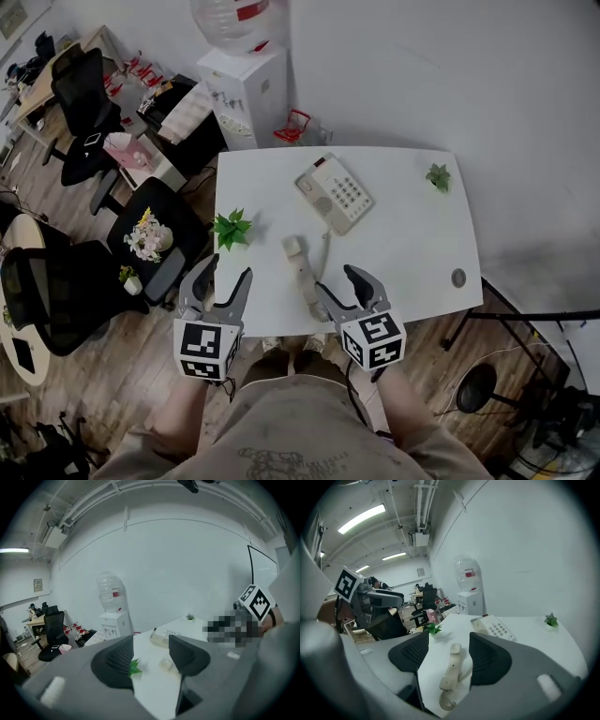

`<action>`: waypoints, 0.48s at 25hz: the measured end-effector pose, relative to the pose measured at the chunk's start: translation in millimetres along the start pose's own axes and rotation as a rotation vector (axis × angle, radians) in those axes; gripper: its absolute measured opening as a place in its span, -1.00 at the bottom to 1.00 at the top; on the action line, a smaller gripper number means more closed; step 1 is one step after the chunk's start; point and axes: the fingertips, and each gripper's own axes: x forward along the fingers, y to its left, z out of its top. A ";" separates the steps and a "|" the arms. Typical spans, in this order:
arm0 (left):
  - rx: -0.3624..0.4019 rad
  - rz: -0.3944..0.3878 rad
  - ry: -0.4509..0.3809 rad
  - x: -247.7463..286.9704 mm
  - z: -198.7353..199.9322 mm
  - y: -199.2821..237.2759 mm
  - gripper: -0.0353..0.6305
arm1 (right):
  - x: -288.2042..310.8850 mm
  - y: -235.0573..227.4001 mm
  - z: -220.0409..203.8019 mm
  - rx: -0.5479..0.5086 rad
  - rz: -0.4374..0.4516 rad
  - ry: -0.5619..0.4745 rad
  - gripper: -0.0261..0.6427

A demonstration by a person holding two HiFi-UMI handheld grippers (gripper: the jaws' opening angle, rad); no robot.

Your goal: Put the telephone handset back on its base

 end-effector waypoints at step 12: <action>-0.036 -0.025 0.135 18.3 -69.4 1.8 -0.21 | 66.5 6.1 -112.5 0.041 -0.010 0.246 -0.02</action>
